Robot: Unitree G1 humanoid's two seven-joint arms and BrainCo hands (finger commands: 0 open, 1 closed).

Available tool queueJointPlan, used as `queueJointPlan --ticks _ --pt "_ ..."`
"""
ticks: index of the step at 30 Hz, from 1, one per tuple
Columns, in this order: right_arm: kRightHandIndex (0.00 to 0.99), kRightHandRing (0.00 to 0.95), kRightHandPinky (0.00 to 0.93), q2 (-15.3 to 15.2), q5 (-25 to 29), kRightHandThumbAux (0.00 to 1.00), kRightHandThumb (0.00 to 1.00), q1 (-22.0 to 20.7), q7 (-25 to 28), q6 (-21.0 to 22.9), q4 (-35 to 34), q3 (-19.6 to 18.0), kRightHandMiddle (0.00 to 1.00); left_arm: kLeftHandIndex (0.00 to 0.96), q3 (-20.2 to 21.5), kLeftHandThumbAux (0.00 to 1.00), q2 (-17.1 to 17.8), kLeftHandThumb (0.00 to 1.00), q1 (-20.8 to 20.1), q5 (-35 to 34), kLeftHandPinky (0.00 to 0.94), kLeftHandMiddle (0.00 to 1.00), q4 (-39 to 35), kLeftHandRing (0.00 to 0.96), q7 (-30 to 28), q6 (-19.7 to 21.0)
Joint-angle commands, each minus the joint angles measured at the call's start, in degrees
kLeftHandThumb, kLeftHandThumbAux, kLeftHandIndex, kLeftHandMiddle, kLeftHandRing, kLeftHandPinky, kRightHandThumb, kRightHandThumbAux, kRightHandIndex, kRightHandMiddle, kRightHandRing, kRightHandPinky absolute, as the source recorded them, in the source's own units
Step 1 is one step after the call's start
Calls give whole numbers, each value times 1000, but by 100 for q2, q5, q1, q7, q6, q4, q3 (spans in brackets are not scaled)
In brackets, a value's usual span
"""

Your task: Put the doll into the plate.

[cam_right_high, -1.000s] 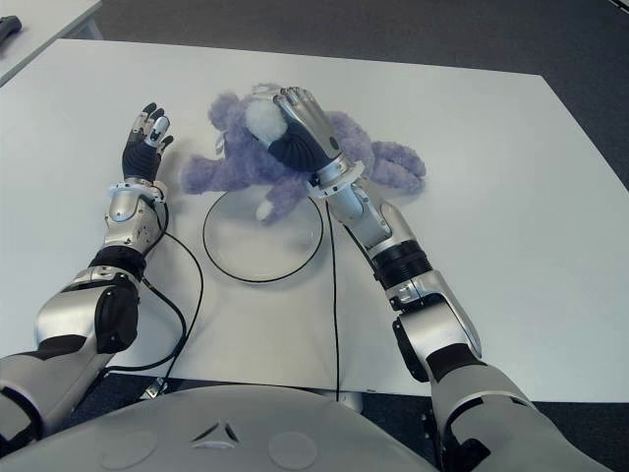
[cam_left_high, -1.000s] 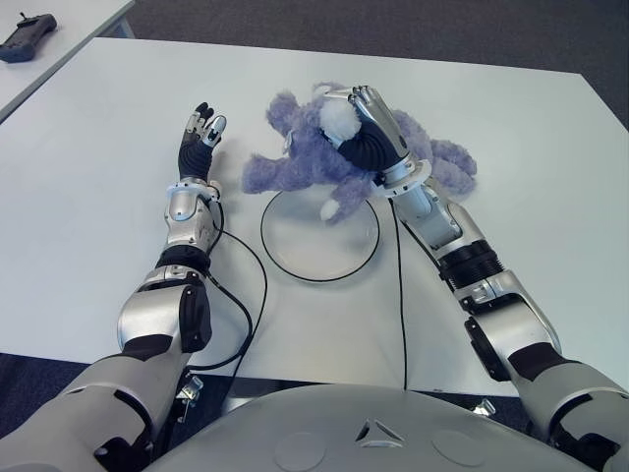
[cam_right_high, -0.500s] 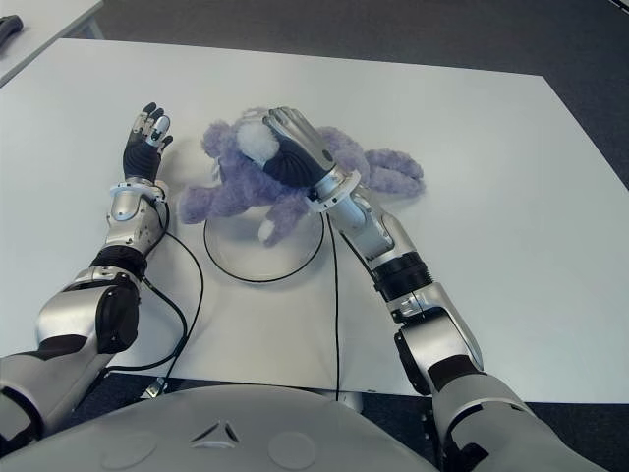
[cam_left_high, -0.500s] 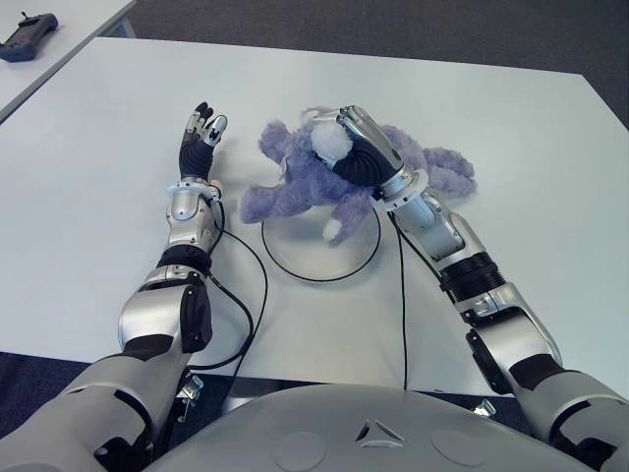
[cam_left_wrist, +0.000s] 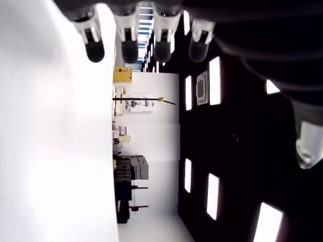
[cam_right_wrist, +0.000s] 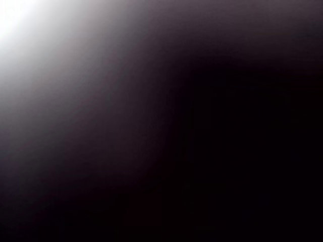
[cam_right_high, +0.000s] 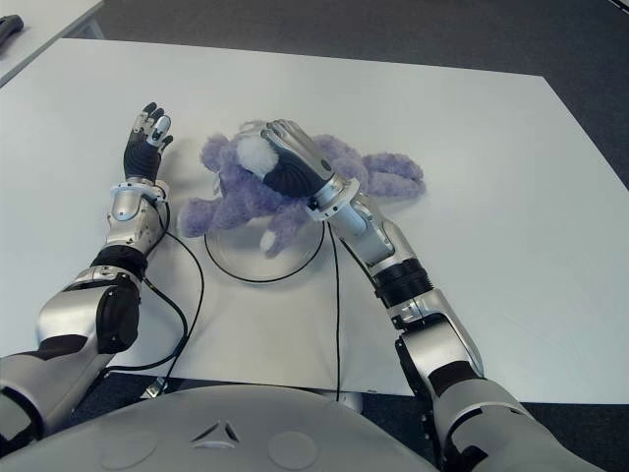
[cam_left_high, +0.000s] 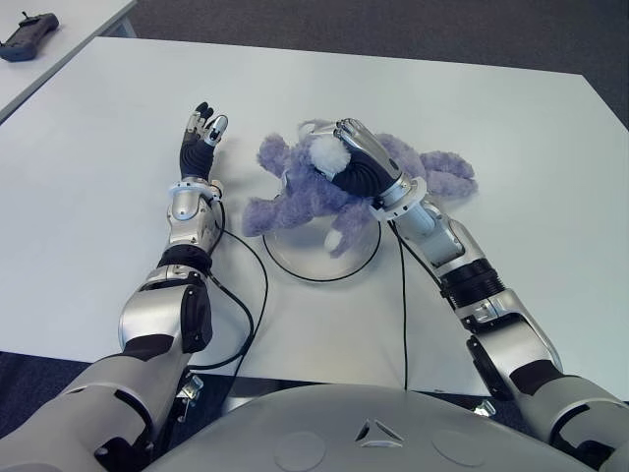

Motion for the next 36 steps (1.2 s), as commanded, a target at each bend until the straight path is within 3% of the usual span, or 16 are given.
queueJointPlan --ticks 1,17,29,36 --pt "735 828 828 30 -109 654 918 275 162 -165 57 141 822 2 -260 436 -628 0 1440 253 0 25 1026 0 254 200" --pt "752 829 825 225 -456 668 918 280 -96 -342 849 323 826 22 -206 451 -705 0 1445 134 0 33 1025 0 257 231" --pt "748 828 834 265 -771 670 897 389 -70 4 1009 439 825 14 -89 459 -762 0 1436 -11 0 57 1030 17 131 295" --pt "756 838 849 375 -1360 652 916 373 -571 139 1670 722 839 22 -140 467 -779 0 1434 53 0 64 1028 20 295 284"
